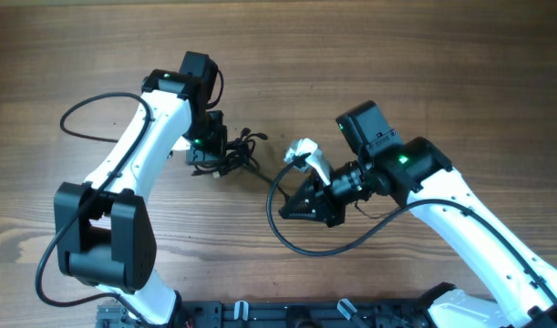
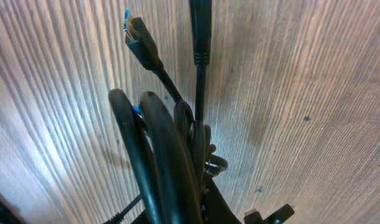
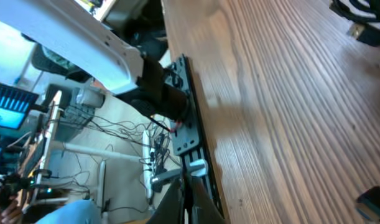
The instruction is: Untangle cables
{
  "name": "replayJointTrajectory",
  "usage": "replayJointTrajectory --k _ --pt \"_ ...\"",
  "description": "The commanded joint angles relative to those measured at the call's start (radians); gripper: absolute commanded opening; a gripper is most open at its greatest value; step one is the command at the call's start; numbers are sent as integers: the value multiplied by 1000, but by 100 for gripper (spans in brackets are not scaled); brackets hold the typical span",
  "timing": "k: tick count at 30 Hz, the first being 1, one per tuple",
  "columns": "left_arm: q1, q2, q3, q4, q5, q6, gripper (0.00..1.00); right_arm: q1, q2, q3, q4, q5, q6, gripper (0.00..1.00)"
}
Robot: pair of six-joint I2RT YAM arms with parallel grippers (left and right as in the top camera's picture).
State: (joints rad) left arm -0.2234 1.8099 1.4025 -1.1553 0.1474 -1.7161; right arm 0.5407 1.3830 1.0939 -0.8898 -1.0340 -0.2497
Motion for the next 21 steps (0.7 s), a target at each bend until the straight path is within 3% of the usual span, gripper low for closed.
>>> replayJointTrajectory --k 1,3,5,6,9,12,20,21 --pt "-3 6 4 -4 -31 86 4 2 -22 50 60 143 111 5" --pt "-3 6 4 2 69 84 4 13 -15 50 116 392 219 7" --pt "-3 6 4 12 245 77 4 34 7 50 189 504 262 32" --pt "-3 6 4 11 317 78 4 41 26 50 209 536 273 38" --pt "-3 6 4 -13 534 79 4 45 95 50 224 546 277 38" --pt "-3 6 4 -12 632 87 4 46 150 49 225 537 247 35" --pt "-3 6 4 -11 629 89 4 45 164 53 303 533 227 34" --pt "0 6 4 -11 590 89 4 45 150 60 279 510 227 30"
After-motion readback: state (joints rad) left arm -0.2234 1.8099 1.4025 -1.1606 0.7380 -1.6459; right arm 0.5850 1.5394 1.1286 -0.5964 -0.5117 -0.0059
